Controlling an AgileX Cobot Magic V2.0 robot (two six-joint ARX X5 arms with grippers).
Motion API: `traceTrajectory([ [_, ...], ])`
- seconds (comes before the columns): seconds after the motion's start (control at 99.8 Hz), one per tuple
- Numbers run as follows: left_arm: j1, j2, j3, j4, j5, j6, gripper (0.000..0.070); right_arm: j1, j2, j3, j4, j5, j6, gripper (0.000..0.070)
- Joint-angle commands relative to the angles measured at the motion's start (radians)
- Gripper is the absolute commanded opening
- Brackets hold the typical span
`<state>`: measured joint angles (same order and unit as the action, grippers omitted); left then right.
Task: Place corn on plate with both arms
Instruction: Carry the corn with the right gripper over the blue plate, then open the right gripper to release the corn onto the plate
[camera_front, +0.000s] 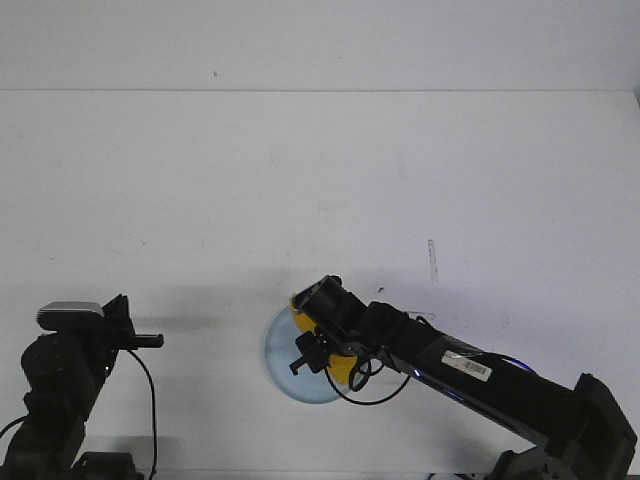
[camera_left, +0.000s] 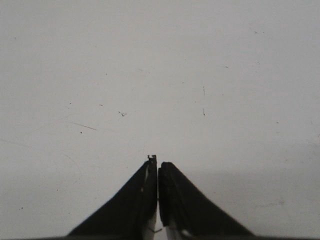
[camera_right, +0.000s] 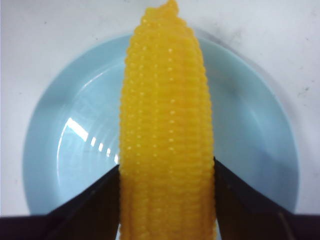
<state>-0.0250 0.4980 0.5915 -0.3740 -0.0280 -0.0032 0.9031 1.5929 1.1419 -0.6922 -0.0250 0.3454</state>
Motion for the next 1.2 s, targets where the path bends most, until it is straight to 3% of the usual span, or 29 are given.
traceTrajectory([
  [0.0, -0.002, 0.003, 0.006, 0.01, -0.003, -0.004, 0.0, 0.013, 0.025, 0.017, 0.002, -0.001, -0.034, 0.0214],
  [0.07, -0.002, 0.003, 0.006, 0.01, -0.003, -0.004, 0.0, 0.013, 0.025, 0.017, 0.001, -0.001, -0.037, 0.0312],
  [0.18, -0.002, 0.003, 0.006, 0.01, -0.003, -0.004, 0.0, 0.013, 0.025, 0.017, 0.003, -0.001, -0.038, 0.0594],
  [0.241, -0.002, 0.003, 0.006, 0.01, -0.003, -0.004, 0.0, 0.013, 0.025, 0.017, 0.006, -0.001, -0.06, 0.0695],
  [0.541, -0.002, 0.003, 0.006, 0.01, -0.003, -0.005, 0.0, 0.011, 0.016, 0.108, 0.003, 0.0, -0.114, 0.0698],
  [0.612, -0.002, 0.003, 0.006, 0.01, -0.004, -0.005, 0.0, 0.009, 0.016, 0.163, 0.003, 0.011, -0.126, 0.0656],
  [0.692, -0.002, 0.003, 0.006, 0.01, -0.003, -0.005, 0.0, -0.004, 0.009, 0.237, -0.005, 0.035, -0.161, 0.0549],
  [0.972, -0.002, 0.003, 0.006, 0.009, -0.003, -0.005, 0.0, -0.128, -0.01, 0.461, -0.026, 0.193, -0.304, 0.001],
  [1.193, -0.002, 0.003, 0.006, 0.009, -0.003, -0.005, 0.0, -0.331, -0.027, 0.475, -0.079, 0.221, -0.32, 0.0004],
])
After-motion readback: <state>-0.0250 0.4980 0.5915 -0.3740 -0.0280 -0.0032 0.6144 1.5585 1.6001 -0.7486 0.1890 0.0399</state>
